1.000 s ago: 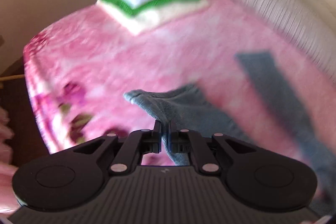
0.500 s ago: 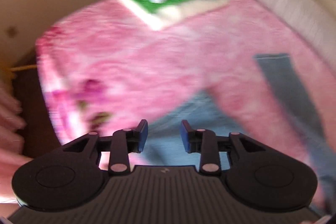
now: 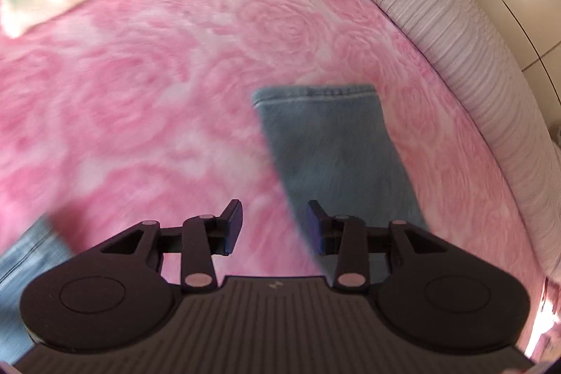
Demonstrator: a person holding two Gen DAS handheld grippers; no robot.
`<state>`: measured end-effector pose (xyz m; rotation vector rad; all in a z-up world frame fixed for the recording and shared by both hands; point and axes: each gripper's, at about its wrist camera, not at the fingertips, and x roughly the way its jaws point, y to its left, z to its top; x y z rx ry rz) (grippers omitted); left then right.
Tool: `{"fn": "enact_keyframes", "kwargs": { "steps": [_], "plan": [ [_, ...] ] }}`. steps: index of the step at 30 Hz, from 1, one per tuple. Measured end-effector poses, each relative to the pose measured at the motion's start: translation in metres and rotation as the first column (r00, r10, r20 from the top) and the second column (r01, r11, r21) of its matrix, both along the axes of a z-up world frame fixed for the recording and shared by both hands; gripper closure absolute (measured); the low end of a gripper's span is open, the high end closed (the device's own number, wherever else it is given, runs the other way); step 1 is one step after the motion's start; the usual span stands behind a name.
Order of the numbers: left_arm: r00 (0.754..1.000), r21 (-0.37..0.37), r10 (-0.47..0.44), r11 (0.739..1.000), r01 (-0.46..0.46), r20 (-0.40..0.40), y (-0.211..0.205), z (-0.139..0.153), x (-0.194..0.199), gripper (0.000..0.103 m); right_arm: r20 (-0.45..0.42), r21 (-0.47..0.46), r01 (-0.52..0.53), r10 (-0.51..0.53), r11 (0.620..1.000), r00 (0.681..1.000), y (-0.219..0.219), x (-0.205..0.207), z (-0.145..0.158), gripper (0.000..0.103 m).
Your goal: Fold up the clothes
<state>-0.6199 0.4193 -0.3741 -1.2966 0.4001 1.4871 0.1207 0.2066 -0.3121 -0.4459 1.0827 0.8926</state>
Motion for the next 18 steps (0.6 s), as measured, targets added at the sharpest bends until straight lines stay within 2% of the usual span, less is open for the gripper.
{"fn": "enact_keyframes", "kwargs": {
  "steps": [3, 6, 9, 12, 14, 16, 18],
  "plan": [
    [0.999, -0.025, 0.032, 0.999, -0.031, 0.034, 0.024, -0.014, 0.0, 0.068, 0.029, 0.002, -0.093, 0.093, 0.996, 0.995, 0.028, 0.003, 0.0, 0.051],
    [0.997, -0.057, 0.057, 0.997, -0.054, 0.05, 0.037, -0.026, 0.003, 0.068, 0.008, -0.013, -0.104, 0.104, 0.994, 0.994, 0.044, 0.014, -0.012, 0.051],
    [0.994, -0.06, 0.091, 0.994, -0.087, 0.065, 0.044, -0.032, 0.007, 0.062, -0.096, 0.029, 0.027, -0.024, 0.999, 0.995, 0.053, 0.036, -0.019, 0.051],
    [0.992, -0.056, 0.111, 0.993, -0.107, 0.064, 0.05, -0.033, 0.013, 0.06, -0.178, 0.069, 0.152, -0.138, 0.986, 0.974, 0.061, 0.052, -0.021, 0.051],
    [0.993, -0.057, 0.107, 0.993, -0.104, 0.056, 0.053, -0.032, 0.018, 0.057, -0.138, 0.082, 0.136, -0.124, 0.987, 0.983, 0.07, 0.056, -0.017, 0.051],
    [0.994, -0.052, 0.092, 0.995, -0.089, 0.058, 0.054, -0.03, 0.021, 0.057, -0.061, 0.077, 0.051, -0.046, 0.996, 0.997, 0.075, 0.055, -0.014, 0.051],
    [0.993, -0.043, 0.077, 0.996, -0.073, 0.087, 0.053, -0.029, 0.02, 0.058, 0.004, 0.043, -0.056, 0.056, 0.998, 0.998, 0.078, 0.053, -0.014, 0.051]
  ]
}}
